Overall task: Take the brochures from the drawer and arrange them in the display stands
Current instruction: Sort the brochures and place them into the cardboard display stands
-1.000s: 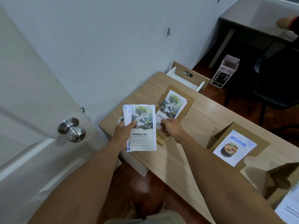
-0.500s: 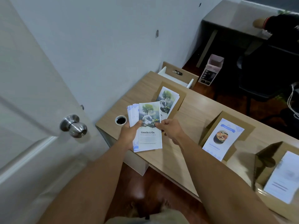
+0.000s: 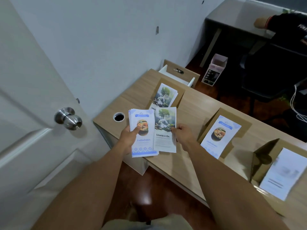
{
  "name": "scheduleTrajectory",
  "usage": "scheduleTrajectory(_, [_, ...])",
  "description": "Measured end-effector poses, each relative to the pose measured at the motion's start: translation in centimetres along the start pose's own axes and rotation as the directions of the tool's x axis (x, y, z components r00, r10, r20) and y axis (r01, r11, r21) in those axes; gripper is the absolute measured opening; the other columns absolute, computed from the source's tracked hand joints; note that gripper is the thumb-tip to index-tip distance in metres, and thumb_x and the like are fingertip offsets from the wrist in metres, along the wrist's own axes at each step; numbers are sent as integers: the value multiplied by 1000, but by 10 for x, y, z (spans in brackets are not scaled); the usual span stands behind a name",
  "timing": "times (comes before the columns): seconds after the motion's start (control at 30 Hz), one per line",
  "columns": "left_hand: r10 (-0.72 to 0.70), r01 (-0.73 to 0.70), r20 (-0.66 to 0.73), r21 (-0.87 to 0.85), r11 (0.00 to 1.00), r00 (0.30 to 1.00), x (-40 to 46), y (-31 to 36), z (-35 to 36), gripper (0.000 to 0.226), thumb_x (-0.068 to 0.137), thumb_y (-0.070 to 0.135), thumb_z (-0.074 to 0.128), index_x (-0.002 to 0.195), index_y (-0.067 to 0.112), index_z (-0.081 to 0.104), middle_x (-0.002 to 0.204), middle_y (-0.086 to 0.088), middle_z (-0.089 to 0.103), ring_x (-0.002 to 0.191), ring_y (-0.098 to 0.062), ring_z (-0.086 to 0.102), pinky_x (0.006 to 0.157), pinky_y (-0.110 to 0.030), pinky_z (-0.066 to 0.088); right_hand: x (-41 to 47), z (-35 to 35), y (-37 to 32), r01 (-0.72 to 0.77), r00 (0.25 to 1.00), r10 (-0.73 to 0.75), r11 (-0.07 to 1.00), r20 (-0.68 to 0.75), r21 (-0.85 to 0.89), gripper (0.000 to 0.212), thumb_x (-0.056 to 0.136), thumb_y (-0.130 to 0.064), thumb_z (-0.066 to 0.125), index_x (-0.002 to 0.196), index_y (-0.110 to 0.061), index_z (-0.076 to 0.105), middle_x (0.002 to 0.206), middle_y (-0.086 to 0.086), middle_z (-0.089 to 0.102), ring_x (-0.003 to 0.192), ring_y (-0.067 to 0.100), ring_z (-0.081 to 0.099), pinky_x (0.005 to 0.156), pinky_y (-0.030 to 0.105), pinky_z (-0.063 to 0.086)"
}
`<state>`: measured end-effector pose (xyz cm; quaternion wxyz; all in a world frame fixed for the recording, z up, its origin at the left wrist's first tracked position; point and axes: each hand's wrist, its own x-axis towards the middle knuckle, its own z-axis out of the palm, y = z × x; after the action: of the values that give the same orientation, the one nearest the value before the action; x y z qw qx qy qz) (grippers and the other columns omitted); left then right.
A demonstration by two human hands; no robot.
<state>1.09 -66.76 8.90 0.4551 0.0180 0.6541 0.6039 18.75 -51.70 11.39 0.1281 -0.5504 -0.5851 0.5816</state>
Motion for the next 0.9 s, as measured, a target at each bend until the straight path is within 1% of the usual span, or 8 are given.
scheduleTrajectory(0.07, [-1, 1, -26, -11, 1000, 1000, -4, -5, 3, 12, 98, 25, 68, 110, 23, 66, 105, -8, 76, 91, -33, 75, 75, -56, 62, 1, -13, 8, -50, 999, 50, 999, 0, 0, 11, 102, -18, 59, 96, -10, 64, 106, 19, 71, 98, 34, 67, 76, 38, 51])
scheduleTrajectory(0.2, [-7, 5, -117, -13, 1000, 993, -13, -26, 12, 15, 95, 25, 71, 108, 21, 65, 112, -15, 75, 95, -37, 74, 81, -66, 57, 2, -36, 35, -126, 992, 126, 992, 13, -1, 14, 101, -19, 57, 95, -8, 64, 91, 12, 71, 80, 26, 67, 66, 33, 54])
scheduleTrajectory(0.3, [-2, -1, -169, -21, 1000, 986, -27, -44, 26, 16, 95, 26, 71, 107, 18, 64, 114, -16, 74, 97, -38, 74, 82, -67, 57, 20, -50, 76, -136, 990, 138, 988, 28, -73, 22, 88, -27, 62, 98, -9, 69, 104, 18, 75, 90, 35, 72, 83, 49, 61])
scheduleTrajectory(0.4, [-14, 3, -229, -48, 999, 973, -40, -65, 38, 16, 94, 27, 72, 107, 20, 65, 108, -13, 75, 93, -37, 75, 83, -64, 58, 8, -54, 87, -117, 989, 129, 981, 70, -153, 21, 97, -10, 58, 105, 6, 68, 99, 19, 70, 89, 33, 67, 74, 41, 54])
scheduleTrajectory(0.57, [-40, 25, -263, -63, 998, 964, -58, -100, 41, 19, 92, 30, 72, 110, 23, 70, 111, -14, 76, 96, -39, 75, 81, -69, 56, -5, -52, 100, -137, 977, 173, 957, 125, -256, 12, 99, -9, 55, 99, 1, 61, 97, 18, 67, 87, 34, 66, 68, 39, 55])
scheduleTrajectory(0.67, [-46, 30, -252, -65, 997, 967, -67, -106, 41, 22, 93, 29, 72, 114, 20, 69, 111, -15, 76, 96, -39, 75, 81, -68, 56, 0, -46, 106, -144, 975, 182, 954, 128, -263, 18, 97, -10, 56, 103, 4, 65, 102, 23, 72, 90, 40, 72, 69, 49, 60])
scheduleTrajectory(0.77, [-40, 29, -246, -50, 998, 968, -71, -107, 38, 23, 96, 27, 70, 118, 21, 67, 110, -12, 76, 96, -35, 76, 82, -63, 58, 0, -43, 104, -130, 971, 177, 954, 158, -271, 22, 96, -9, 55, 107, 6, 67, 103, 25, 73, 84, 37, 71, 60, 40, 53])
scheduleTrajectory(0.9, [-60, 53, -254, -36, 998, 965, -69, -104, 35, 25, 95, 30, 71, 117, 20, 65, 111, -14, 76, 94, -37, 76, 83, -65, 58, -4, -42, 97, -154, 968, 198, 954, 155, -258, 20, 96, -12, 56, 105, 3, 67, 108, 22, 72, 94, 36, 71, 69, 41, 56])
